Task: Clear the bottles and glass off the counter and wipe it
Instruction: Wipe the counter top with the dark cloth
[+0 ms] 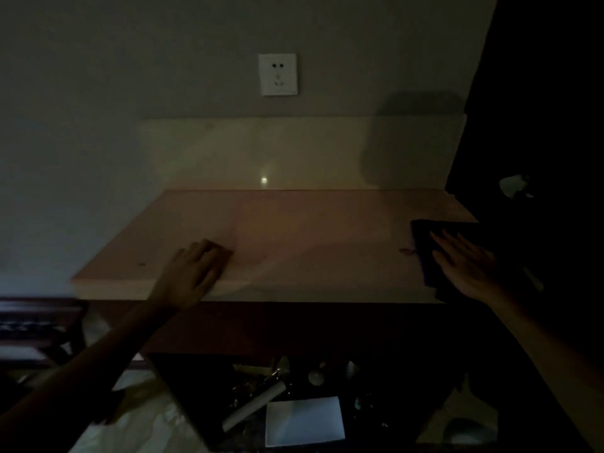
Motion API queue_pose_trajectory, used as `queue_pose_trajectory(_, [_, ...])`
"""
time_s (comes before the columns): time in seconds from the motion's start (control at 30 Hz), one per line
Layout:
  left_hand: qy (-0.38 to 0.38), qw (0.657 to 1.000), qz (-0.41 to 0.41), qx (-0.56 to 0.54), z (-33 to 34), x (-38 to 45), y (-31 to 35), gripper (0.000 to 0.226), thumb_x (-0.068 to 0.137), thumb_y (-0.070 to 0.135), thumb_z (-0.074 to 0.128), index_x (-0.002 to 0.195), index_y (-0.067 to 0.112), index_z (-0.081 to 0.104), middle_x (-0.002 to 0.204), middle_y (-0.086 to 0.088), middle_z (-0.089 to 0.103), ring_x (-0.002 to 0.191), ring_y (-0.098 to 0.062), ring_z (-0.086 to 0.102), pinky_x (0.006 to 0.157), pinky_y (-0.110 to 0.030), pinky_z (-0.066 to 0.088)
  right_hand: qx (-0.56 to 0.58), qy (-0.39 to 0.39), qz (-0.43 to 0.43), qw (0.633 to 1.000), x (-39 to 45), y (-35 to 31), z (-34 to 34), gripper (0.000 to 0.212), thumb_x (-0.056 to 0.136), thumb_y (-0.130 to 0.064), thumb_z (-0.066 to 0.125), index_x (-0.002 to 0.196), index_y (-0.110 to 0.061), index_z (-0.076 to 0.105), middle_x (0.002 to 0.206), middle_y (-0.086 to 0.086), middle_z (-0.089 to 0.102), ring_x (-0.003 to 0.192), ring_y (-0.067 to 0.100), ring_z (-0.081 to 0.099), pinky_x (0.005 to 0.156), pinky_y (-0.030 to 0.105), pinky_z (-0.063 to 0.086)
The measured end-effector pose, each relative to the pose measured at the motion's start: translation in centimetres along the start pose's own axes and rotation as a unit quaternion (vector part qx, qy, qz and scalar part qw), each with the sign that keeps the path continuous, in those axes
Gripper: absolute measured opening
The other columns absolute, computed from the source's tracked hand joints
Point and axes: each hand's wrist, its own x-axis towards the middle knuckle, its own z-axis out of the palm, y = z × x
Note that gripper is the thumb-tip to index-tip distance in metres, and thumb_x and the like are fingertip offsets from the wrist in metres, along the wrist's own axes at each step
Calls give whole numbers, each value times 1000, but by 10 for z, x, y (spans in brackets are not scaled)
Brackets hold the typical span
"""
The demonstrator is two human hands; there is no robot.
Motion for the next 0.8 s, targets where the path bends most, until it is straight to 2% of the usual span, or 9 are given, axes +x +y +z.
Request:
queue_pose_trajectory(0.13, [15, 999, -40, -4, -8, -25, -35, 41, 99, 38, 30, 124, 22, 58, 119, -1, 54, 102, -27, 55, 80, -38, 41, 1, -6, -61, 998, -4, -82, 12, 54, 99, -51, 12, 151, -42, 3, 162, -11, 2, 150, 14, 4, 120, 41, 9])
queue_pose_trajectory(0.23, [22, 998, -52, -31, -14, -46, -75, 35, 98, 35, 35, 117, 19, 59, 113, -3, 53, 98, -30, 55, 79, -41, 42, 2, -15, -117, 993, -2, -169, 22, 54, 99, -50, 9, 152, -40, 2, 162, -11, 0, 150, 15, 3, 120, 40, 7])
queue_pose_trajectory(0.33, [43, 994, -83, -58, -26, -68, -117, 39, 96, 35, 34, 118, 18, 61, 116, -4, 54, 102, -31, 57, 82, -42, 45, 15, -15, -173, 985, -1, -264, 35, 54, 100, -49, 10, 152, -38, 5, 163, -10, 2, 150, 15, 3, 120, 40, 6])
queue_pose_trajectory(0.4, [85, 986, -119, -83, -34, -84, -141, 39, 96, 33, 34, 118, 17, 61, 116, -3, 53, 100, -27, 58, 79, -41, 48, 28, -11, -207, 978, 1, -328, 45, 54, 100, -49, 11, 153, -37, 7, 163, -9, 4, 150, 15, 5, 120, 40, 6])
queue_pose_trajectory(0.5, [135, 959, -197, -149, -42, -105, -173, 27, 100, 28, 40, 116, 20, 59, 115, 2, 48, 99, -15, 59, 75, -36, 53, 50, -24, -256, 965, -4, -434, 60, 56, 99, -49, 10, 153, -35, 9, 163, -7, 6, 150, 17, 6, 121, 42, 6])
queue_pose_trajectory(0.6, [162, 942, -245, -164, -48, -122, -201, 20, 102, 26, 43, 116, 23, 56, 119, 3, 47, 99, -10, 57, 73, -29, 51, 63, -23, -317, 946, -20, -535, 74, 57, 98, -49, 11, 153, -32, 14, 162, -5, 12, 149, 19, 10, 120, 43, 9])
queue_pose_trajectory(0.7, [174, 926, -283, -179, -56, -133, -214, 25, 102, 26, 42, 121, 14, 54, 121, -4, 46, 96, -11, 54, 76, -33, 52, 72, -30, -379, 922, -38, -594, 83, 58, 98, -52, 12, 152, -32, 18, 162, -4, 14, 149, 20, 10, 120, 44, 9])
queue_pose_trajectory(0.8, [184, 919, -305, -172, -59, -139, -220, 28, 102, 27, 42, 122, 11, 52, 123, -7, 45, 96, -13, 54, 75, -33, 51, 56, -25, -418, 907, -49, -611, 86, 59, 97, -57, 13, 150, -32, 24, 161, -5, 18, 149, 21, 10, 118, 45, 10])
